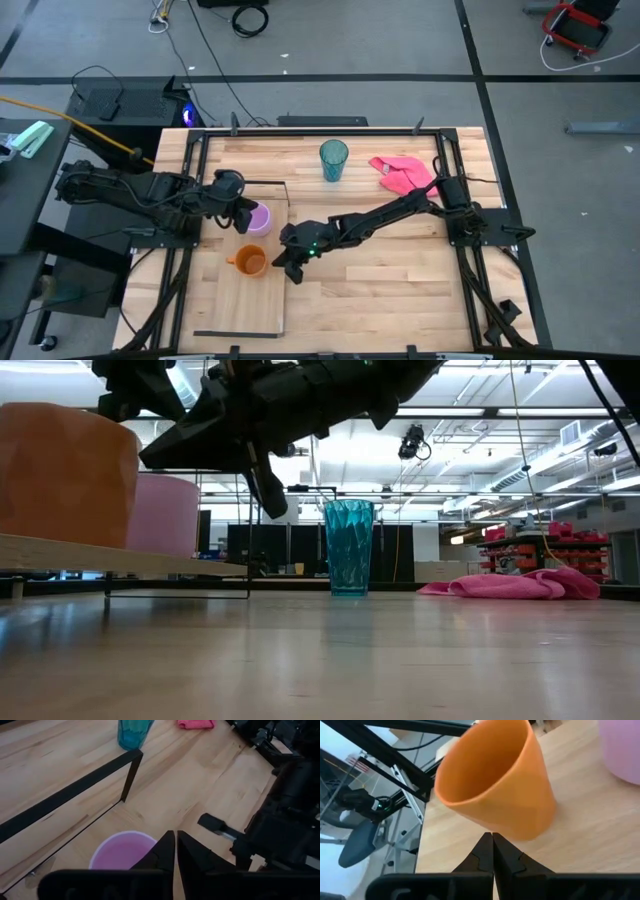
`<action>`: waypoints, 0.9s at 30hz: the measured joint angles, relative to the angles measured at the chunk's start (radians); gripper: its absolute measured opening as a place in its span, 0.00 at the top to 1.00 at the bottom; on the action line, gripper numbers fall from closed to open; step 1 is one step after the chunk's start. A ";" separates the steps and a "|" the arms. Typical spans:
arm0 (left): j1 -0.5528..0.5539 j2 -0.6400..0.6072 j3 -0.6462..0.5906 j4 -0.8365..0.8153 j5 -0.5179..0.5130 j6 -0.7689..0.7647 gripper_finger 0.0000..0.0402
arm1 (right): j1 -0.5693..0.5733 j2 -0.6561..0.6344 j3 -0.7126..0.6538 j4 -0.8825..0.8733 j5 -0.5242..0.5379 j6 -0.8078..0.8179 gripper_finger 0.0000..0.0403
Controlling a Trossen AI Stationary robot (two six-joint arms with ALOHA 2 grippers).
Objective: Stack small to large cups/mugs on shelf
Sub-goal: Put the blue cup on the shelf
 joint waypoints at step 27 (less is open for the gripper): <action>0.078 -0.001 0.000 0.036 -0.083 0.090 0.97 | -0.260 -0.495 0.001 -0.482 0.098 -0.089 0.96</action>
